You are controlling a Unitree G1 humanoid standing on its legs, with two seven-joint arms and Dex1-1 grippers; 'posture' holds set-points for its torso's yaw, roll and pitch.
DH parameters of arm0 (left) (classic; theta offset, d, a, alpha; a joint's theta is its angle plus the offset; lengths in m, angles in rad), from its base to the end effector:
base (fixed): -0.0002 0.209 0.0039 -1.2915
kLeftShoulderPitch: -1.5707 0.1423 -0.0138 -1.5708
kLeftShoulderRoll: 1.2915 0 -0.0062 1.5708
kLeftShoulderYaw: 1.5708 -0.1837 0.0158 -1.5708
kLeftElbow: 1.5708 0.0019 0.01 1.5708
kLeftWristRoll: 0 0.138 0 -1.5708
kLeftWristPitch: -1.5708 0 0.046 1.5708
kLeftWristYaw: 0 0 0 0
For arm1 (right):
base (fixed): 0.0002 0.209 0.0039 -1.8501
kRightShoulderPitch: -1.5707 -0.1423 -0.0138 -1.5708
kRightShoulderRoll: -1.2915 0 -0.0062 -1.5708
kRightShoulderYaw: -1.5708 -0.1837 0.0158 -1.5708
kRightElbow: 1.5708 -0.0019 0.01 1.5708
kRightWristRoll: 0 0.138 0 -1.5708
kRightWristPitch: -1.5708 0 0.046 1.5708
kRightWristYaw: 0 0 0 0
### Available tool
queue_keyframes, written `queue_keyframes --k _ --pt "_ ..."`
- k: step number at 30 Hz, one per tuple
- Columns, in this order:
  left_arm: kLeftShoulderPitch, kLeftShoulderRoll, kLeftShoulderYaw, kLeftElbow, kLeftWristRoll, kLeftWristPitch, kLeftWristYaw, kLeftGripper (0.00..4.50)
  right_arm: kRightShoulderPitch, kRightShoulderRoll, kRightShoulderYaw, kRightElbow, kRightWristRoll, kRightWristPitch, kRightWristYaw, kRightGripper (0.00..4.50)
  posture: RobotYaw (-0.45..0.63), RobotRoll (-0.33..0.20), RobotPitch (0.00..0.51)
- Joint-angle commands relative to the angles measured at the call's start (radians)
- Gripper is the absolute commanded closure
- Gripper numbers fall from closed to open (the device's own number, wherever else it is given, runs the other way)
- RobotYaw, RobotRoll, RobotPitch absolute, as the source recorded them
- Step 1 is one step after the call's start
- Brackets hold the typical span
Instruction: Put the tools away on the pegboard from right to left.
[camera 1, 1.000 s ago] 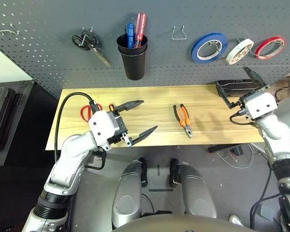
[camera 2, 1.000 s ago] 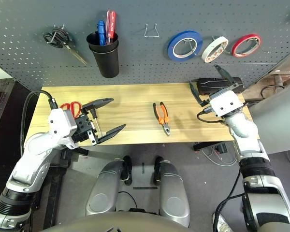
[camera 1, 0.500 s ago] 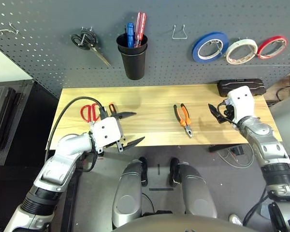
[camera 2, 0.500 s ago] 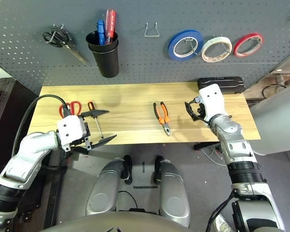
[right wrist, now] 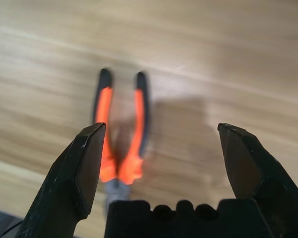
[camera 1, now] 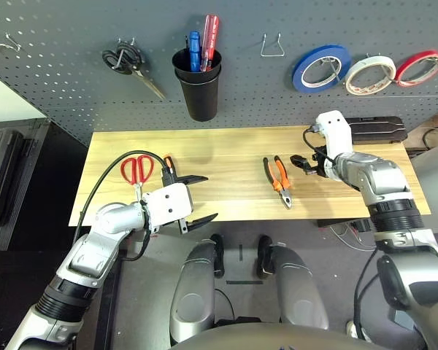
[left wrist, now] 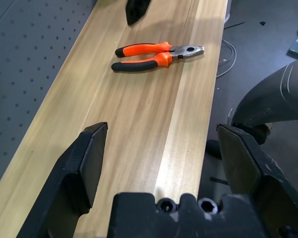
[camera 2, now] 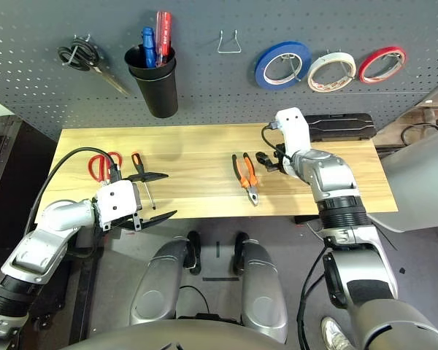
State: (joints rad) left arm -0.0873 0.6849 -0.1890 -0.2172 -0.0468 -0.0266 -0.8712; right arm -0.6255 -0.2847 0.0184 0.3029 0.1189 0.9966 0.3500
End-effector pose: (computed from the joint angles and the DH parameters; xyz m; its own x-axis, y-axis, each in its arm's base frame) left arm 0.2118 0.2098 0.1153 0.4753 -0.8024 -0.3609 0.8241 0.2624 0.5019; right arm 0.3022 -0.1788 0.1093 0.7141 0.2661 -0.6475 -0.3133 0.9486 0.0444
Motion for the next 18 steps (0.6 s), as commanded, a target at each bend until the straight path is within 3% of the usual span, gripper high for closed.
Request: queue_keyframes --k 1,18 --pt "0.011 -0.001 -0.020 0.003 0.012 0.007 -0.010 0.00 0.014 0.039 0.024 0.019 -0.012 0.048 -0.039 0.02 0.14 0.000 0.332" --pt "0.026 -0.007 -0.028 -0.031 0.010 0.037 -0.003 0.00 0.008 0.155 0.032 0.167 -0.040 0.029 -0.163 0.02 0.17 0.000 0.360"
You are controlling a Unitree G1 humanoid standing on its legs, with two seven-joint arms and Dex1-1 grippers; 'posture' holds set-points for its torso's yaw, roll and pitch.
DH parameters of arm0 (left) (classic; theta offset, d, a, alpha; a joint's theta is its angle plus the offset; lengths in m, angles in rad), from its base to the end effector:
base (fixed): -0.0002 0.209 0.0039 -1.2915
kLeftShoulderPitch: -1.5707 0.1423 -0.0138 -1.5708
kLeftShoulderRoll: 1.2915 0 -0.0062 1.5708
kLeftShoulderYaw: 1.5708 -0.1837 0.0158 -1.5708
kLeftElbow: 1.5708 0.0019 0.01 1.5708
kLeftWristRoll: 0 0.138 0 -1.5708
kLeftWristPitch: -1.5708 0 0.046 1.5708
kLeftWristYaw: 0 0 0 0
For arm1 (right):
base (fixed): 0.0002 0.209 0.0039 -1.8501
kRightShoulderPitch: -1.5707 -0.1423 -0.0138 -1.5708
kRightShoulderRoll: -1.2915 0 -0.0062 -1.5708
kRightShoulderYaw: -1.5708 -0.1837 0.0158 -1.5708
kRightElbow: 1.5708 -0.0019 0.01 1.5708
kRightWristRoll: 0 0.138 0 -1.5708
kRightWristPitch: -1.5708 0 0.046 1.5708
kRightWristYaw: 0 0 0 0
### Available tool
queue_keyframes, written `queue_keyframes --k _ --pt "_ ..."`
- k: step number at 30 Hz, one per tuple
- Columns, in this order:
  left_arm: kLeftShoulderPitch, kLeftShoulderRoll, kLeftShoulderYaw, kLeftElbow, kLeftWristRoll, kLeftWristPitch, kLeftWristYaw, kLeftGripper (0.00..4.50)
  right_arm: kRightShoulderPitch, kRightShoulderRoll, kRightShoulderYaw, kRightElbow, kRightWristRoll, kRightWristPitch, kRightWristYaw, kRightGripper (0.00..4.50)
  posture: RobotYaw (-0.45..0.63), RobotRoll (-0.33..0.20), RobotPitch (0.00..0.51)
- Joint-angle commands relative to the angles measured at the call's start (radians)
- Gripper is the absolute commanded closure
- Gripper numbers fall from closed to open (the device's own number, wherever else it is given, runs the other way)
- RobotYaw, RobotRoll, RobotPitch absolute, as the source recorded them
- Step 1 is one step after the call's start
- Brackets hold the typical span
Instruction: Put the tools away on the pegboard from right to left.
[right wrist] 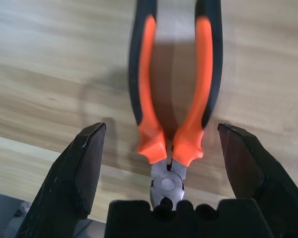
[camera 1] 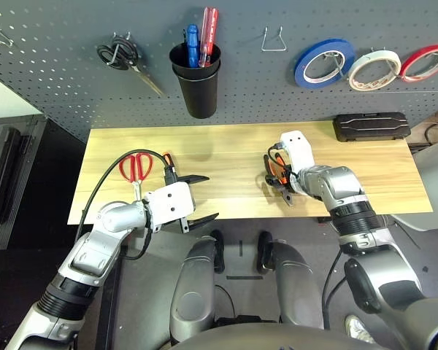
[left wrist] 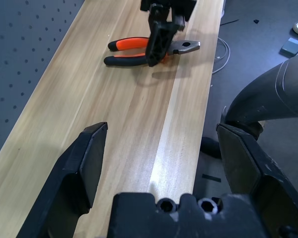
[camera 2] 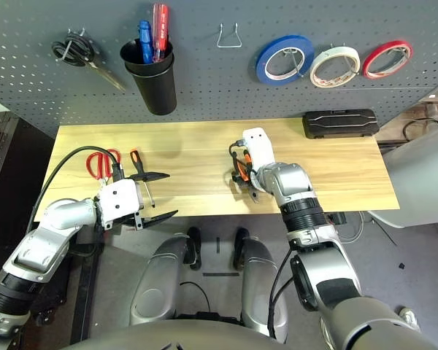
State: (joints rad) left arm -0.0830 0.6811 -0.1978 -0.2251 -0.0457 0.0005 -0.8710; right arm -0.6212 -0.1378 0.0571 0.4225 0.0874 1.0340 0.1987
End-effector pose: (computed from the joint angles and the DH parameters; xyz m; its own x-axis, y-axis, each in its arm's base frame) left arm 0.2109 0.2080 0.1132 0.4708 -0.7993 -0.3736 0.8347 0.2664 0.4819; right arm 0.2975 -0.1390 0.0769 0.6127 0.2063 -0.7629 -0.2713 0.9616 0.0422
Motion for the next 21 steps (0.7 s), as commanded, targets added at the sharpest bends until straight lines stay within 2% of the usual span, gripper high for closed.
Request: queue_keyframes --k 1,14,18,19,21 --pt "0.023 -0.004 -0.020 -0.025 0.009 0.012 -0.002 0.00 0.001 0.011 -0.007 0.064 -0.008 -0.016 -0.013 0.02 0.17 0.000 0.361" --pt "0.039 -0.006 -0.022 -0.058 0.009 0.037 0.005 0.00 -0.103 0.022 -0.016 0.314 -0.024 -0.139 -0.011 0.02 0.18 0.000 0.379" --pt "0.042 -0.004 -0.021 -0.057 0.008 0.038 0.004 0.00 -0.103 0.028 -0.011 0.305 -0.028 -0.114 -0.009 1.36 0.18 0.000 0.378" --pt "0.043 -0.004 -0.021 -0.058 0.008 0.039 0.005 0.00 -0.099 0.029 -0.010 0.298 -0.029 -0.109 -0.009 1.54 0.18 0.000 0.378" --pt "0.043 -0.005 -0.020 -0.058 0.009 0.040 0.006 0.00 -0.092 0.030 -0.010 0.285 -0.031 -0.102 -0.008 1.54 0.18 0.000 0.378"
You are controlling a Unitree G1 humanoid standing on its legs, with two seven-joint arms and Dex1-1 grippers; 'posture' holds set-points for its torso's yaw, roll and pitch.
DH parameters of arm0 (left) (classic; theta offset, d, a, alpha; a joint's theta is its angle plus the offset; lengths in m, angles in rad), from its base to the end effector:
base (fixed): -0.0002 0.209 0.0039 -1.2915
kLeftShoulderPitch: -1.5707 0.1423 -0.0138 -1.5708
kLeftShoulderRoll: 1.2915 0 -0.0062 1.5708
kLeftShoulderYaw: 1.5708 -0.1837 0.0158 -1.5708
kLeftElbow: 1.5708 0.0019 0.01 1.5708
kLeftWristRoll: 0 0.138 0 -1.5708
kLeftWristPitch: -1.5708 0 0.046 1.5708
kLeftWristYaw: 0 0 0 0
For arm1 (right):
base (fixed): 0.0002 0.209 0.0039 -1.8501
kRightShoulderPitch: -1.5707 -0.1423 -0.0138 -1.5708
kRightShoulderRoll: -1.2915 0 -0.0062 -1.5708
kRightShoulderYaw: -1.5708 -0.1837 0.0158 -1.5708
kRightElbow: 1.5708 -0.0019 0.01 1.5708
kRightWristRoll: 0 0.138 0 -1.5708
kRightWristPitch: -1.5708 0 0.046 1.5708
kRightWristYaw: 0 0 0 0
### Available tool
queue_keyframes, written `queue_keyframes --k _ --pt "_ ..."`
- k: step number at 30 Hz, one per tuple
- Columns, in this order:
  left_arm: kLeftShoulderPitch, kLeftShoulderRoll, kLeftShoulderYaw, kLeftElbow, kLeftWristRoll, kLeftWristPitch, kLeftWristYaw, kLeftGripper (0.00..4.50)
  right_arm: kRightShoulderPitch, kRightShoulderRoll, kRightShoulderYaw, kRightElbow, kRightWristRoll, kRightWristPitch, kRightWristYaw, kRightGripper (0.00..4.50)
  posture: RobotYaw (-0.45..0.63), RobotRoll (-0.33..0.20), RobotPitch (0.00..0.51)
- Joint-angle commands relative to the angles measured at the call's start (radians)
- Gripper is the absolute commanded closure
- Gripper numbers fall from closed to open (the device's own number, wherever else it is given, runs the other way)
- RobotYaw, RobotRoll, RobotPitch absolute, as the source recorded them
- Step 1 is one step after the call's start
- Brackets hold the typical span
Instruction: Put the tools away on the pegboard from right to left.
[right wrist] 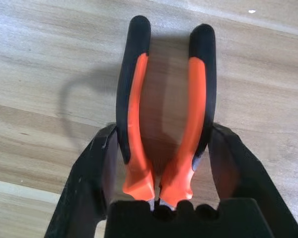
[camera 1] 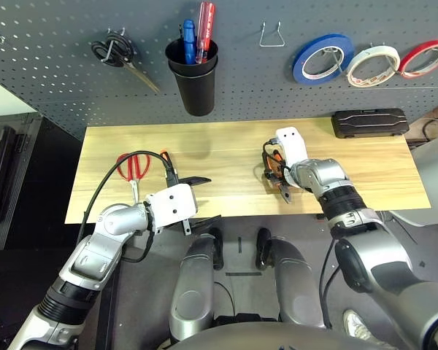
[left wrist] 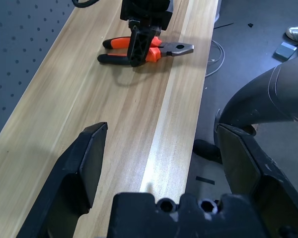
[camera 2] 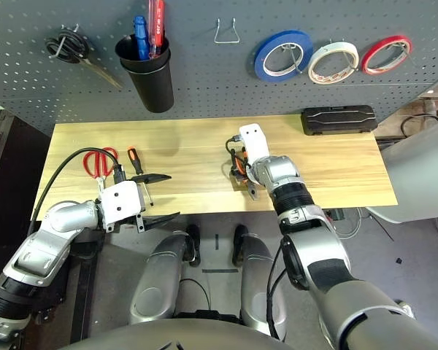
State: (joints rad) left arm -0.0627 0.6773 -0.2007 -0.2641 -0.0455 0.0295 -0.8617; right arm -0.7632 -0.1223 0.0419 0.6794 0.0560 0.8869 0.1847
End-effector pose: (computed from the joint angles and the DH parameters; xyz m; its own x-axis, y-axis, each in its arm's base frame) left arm 0.2064 0.2048 0.1131 0.4698 -0.8005 -0.3722 0.8384 0.2726 0.4720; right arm 0.3194 -0.1334 0.0802 0.6420 0.1772 -0.7459 -0.2651 0.9642 0.0008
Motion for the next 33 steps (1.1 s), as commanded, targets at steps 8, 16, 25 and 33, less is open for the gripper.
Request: queue_keyframes --k 8,16,25,33 --pt "0.010 -0.004 -0.018 0.002 0.018 0.002 0.001 0.00 0.104 -0.009 0.025 -0.117 -0.007 0.037 0.025 1.54 0.17 0.000 0.374" --pt "0.015 -0.006 -0.001 0.001 0.007 -0.009 0.008 0.00 0.209 -0.077 0.035 -0.429 0.010 0.034 0.102 1.54 0.18 0.000 0.336" --pt "0.001 -0.060 0.109 -0.045 -0.128 0.033 0.045 0.00 0.321 -0.220 0.033 -0.712 0.029 -0.366 0.285 1.54 0.17 0.000 0.296" --pt "-0.015 -0.115 0.200 -0.202 -0.297 0.170 0.105 0.00 0.341 -0.277 0.013 -0.756 0.036 -0.631 0.373 1.54 0.18 0.000 0.266"
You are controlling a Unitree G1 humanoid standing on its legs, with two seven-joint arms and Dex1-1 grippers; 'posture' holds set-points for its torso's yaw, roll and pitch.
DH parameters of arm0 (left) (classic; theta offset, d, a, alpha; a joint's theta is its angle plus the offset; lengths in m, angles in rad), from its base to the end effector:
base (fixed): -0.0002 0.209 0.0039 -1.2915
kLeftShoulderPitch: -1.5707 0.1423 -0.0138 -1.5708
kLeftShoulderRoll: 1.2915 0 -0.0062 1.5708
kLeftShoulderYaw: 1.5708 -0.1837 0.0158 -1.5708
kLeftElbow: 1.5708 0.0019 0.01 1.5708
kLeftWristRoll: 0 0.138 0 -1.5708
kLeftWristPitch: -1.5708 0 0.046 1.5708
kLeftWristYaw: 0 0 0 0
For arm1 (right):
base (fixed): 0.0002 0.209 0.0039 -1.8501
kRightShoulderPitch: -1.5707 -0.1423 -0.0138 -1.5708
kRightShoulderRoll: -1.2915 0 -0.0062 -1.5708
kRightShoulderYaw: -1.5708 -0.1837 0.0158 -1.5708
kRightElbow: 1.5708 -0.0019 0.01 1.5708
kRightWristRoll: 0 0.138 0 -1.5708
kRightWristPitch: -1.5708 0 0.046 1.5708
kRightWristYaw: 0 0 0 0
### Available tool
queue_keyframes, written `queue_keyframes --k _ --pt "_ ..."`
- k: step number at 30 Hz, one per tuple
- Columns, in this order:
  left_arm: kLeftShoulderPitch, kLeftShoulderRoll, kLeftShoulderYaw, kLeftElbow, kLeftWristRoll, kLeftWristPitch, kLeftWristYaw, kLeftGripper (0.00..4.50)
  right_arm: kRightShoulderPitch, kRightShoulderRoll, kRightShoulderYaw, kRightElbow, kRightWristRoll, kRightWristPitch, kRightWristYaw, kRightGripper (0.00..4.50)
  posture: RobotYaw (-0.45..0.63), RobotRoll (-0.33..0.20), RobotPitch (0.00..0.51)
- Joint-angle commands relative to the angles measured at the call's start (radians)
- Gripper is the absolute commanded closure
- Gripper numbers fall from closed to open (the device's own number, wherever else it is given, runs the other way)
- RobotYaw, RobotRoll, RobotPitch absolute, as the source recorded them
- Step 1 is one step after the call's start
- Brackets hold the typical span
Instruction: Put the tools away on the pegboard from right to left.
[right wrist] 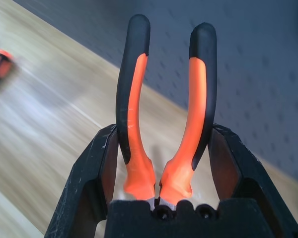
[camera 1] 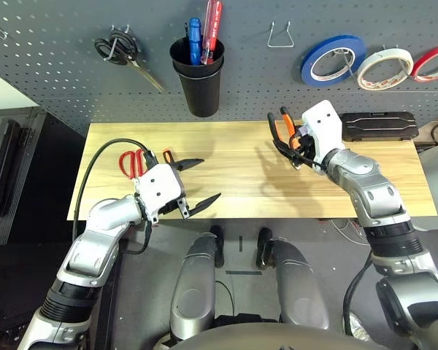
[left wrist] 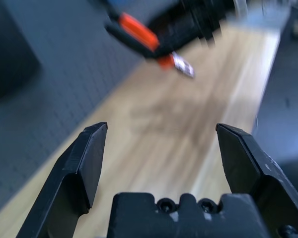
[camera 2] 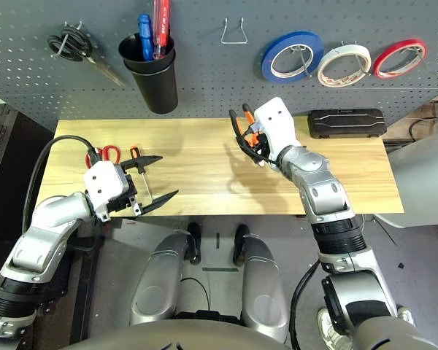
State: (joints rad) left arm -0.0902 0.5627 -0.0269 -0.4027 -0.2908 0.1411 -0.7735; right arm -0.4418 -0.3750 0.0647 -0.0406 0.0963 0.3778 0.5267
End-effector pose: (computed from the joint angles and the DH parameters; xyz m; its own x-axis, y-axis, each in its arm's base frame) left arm 0.2063 0.2042 0.1455 0.5751 -0.8179 -0.0148 0.7524 0.5218 0.4021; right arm 0.2748 -0.1802 0.1445 0.8273 0.5550 -0.0868 -0.5530 0.7775 -0.2994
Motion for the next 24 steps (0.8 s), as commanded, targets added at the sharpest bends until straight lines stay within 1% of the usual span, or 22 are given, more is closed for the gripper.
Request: queue_keyframes --k 1,3,7,10,13,17,19,20,24 --pt "0.009 0.003 0.035 -0.079 -0.065 0.078 0.024 0.00 0.018 -0.029 -0.009 -0.034 -0.006 -0.160 0.035 1.54 0.18 0.000 0.265" --pt "0.000 0.006 0.052 -0.112 -0.087 0.109 0.037 0.00 0.014 -0.024 -0.018 -0.037 -0.004 -0.228 0.025 1.54 0.18 0.000 0.264" --pt "-0.021 -0.009 0.077 -0.171 -0.131 0.154 0.079 0.00 0.004 -0.014 -0.025 -0.057 0.006 -0.298 0.011 1.54 0.18 0.000 0.266" --pt "-0.021 -0.035 0.079 -0.191 -0.147 0.137 0.103 0.00 0.005 0.000 -0.030 -0.073 0.000 -0.358 -0.015 1.54 0.18 0.000 0.264" --pt "0.005 -0.061 0.070 -0.215 -0.144 0.107 0.115 0.00 0.025 0.013 -0.039 -0.103 0.006 -0.381 -0.039 1.54 0.18 0.000 0.226" --pt "0.015 -0.077 0.057 -0.224 -0.142 0.097 0.117 0.00 0.019 0.018 -0.055 -0.120 0.003 -0.417 -0.063 1.54 0.17 0.000 0.219" --pt "-0.008 -0.086 0.063 -0.212 -0.145 0.087 0.118 0.00 -0.011 0.021 -0.074 -0.121 -0.001 -0.426 -0.087 1.54 0.17 0.000 0.218" --pt "-0.025 -0.090 0.069 -0.204 -0.151 0.086 0.122 0.00 -0.030 0.022 -0.084 -0.121 -0.004 -0.427 -0.103 1.54 0.16 0.000 0.240" --pt "-0.072 -0.117 0.079 -0.183 -0.160 0.084 0.149 0.00 -0.085 0.036 -0.101 -0.131 -0.018 -0.431 -0.164 1.54 0.15 0.000 0.236"
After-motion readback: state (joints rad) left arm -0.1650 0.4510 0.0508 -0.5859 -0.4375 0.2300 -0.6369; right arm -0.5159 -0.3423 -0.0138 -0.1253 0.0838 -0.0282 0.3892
